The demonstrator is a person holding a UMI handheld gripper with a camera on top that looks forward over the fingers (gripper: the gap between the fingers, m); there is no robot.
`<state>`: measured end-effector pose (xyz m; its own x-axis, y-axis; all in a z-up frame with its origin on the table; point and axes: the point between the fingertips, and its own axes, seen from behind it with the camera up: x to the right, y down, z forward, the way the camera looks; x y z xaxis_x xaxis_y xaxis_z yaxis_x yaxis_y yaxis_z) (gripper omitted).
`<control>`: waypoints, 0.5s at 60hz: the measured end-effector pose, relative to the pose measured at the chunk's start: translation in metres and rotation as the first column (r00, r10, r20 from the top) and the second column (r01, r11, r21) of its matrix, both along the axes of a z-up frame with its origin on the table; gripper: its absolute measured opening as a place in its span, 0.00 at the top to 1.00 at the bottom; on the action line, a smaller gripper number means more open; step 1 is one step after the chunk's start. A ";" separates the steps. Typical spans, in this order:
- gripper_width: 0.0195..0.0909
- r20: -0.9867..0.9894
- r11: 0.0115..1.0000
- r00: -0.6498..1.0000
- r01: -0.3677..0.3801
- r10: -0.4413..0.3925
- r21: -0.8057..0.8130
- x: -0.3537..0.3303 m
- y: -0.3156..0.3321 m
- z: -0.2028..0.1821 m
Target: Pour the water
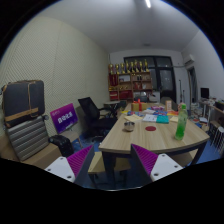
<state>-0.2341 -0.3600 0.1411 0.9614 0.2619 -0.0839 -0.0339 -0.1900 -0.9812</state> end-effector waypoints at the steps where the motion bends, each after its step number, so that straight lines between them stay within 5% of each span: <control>1: 0.14 0.000 1.000 1.000 0.002 -0.002 0.003 0.001 0.001 0.001; 15: 0.14 0.015 0.999 0.999 0.038 -0.039 0.033 0.027 0.016 -0.001; 30: 0.15 0.128 0.975 0.971 0.186 -0.201 0.119 0.166 0.092 -0.011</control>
